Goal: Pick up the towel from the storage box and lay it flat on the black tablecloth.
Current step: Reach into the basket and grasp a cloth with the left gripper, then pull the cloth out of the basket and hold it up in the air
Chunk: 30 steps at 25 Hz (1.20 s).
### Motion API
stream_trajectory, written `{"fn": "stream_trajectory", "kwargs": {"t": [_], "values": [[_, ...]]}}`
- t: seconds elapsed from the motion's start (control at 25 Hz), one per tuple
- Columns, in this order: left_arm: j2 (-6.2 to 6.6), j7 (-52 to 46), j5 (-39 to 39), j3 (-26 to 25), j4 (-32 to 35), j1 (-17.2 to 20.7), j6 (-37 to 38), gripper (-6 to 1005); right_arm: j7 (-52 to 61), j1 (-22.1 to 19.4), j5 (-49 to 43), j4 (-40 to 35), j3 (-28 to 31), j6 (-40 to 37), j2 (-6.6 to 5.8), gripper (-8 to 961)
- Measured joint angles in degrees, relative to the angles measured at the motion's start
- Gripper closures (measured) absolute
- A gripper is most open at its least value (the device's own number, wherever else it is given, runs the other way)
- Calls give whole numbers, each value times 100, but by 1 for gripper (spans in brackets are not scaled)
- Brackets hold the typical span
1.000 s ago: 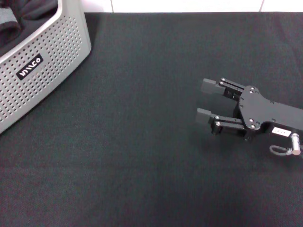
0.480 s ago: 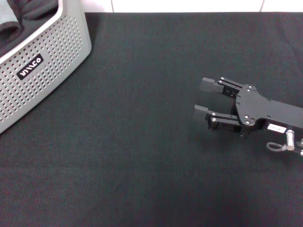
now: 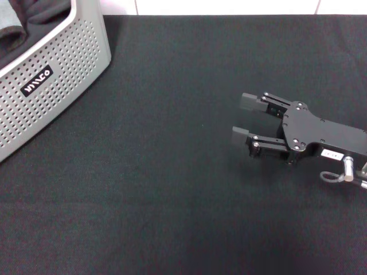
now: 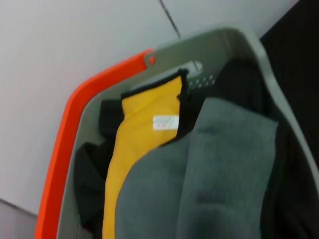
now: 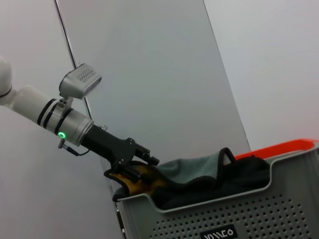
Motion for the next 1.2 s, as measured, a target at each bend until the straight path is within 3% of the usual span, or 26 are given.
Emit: {"fn": "stream_trajectory", "kwargs": {"t": [0.28, 0.48, 0.88, 0.96, 1.0, 1.04, 1.2], "values": [[-155, 91, 186, -6, -23, -94, -62, 321, -10, -27, 2, -5, 14, 15, 3, 181], [-163, 91, -3, -13, -26, -134, -65, 394, -63, -75, 2, 2, 14, 16, 15, 186], [-230, 46, -352, -281, -61, -149, -271, 709, -79, -143, 2, -7, 24, -41, 32, 196], [-225, -6, -844, -581, -104, -157, -260, 800, -85, -183, 2, -22, 44, -51, 36, 197], [-200, -72, -1544, -946, -179, -157, -252, 845, -98, -221, 0, -37, 80, -63, 37, 198], [-200, -72, -1544, -946, -179, -157, -252, 869, -117, -248, 0, -44, 127, -84, 37, 199], [-185, -203, -3121, -1494, -415, -109, -247, 967, -382, -397, -4, -65, 335, -270, 50, 203]]}}
